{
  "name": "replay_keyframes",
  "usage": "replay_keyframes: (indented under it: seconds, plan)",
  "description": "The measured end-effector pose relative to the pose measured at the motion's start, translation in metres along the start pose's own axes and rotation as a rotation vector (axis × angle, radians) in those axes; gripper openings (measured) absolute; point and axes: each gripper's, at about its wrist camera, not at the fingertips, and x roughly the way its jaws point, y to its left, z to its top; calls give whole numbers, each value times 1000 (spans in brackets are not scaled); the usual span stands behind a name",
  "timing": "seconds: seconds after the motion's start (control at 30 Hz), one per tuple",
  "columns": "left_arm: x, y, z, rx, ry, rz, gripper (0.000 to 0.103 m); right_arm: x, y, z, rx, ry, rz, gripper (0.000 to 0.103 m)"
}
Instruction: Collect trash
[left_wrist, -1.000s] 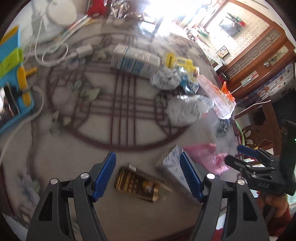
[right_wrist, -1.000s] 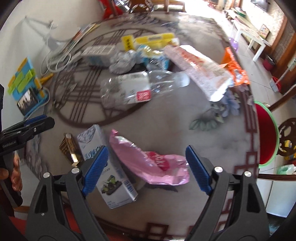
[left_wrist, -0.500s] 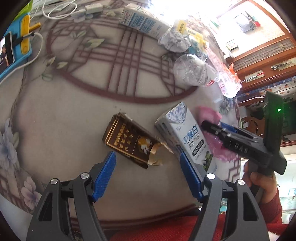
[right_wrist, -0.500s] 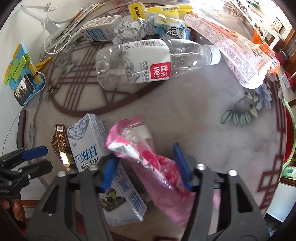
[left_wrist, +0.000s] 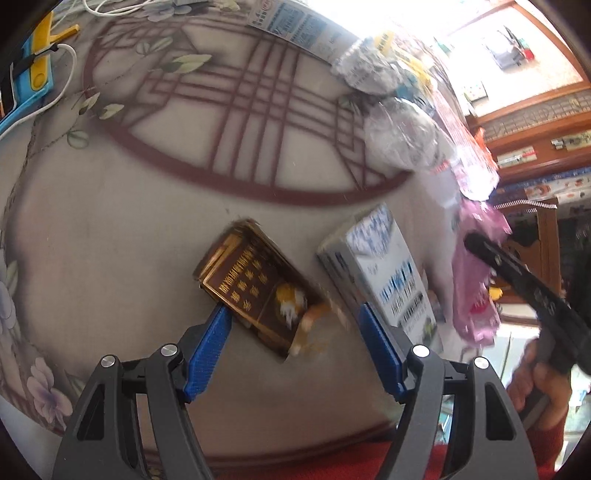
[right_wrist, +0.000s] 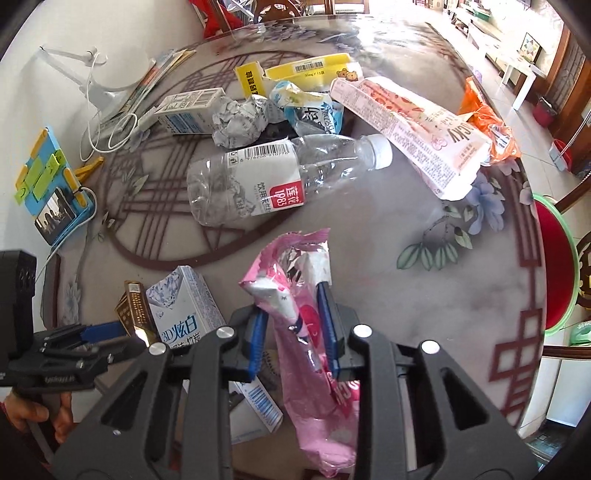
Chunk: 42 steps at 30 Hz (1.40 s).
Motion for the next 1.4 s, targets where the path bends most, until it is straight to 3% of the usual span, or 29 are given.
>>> replay_keyframes:
  seconds: [0.13,0.37,0.47,0.6,0.7,0.77,1.0,1.27,1.33,1.4]
  plan:
    - [4,-6,8,13,-31,22,67,-1,0,1,-4,2,1,27]
    - [3,-10,4,43,-4,49,67,-3,2,1,-1,-3,1,27]
    - [4,-5,2,38,0,43,53,-2,1,1,2,2,4,28]
    - [3,-3,4,28,-24,31,44,6,1,-1,6,28,1,58]
    - [-7,1,0,39,-63,21,33,6,4,-3,-5,30,-3,63]
    - [-14,0,1,49,-94,34,32,5,4,-3,-8,22,-15,70]
    - [-40,-9,14,70,-193,37,31,6,-3,-2,8,21,-33,75]
    - [-61,-24,40,85,-286,-3,31,22,2,-2,-12,58,-21,74]
    - [-64,-34,44,100,-309,-1,31,27,7,-3,-31,70,-6,62]
    - [-68,-41,47,115,-327,-3,31,30,10,-4,-33,77,1,40]
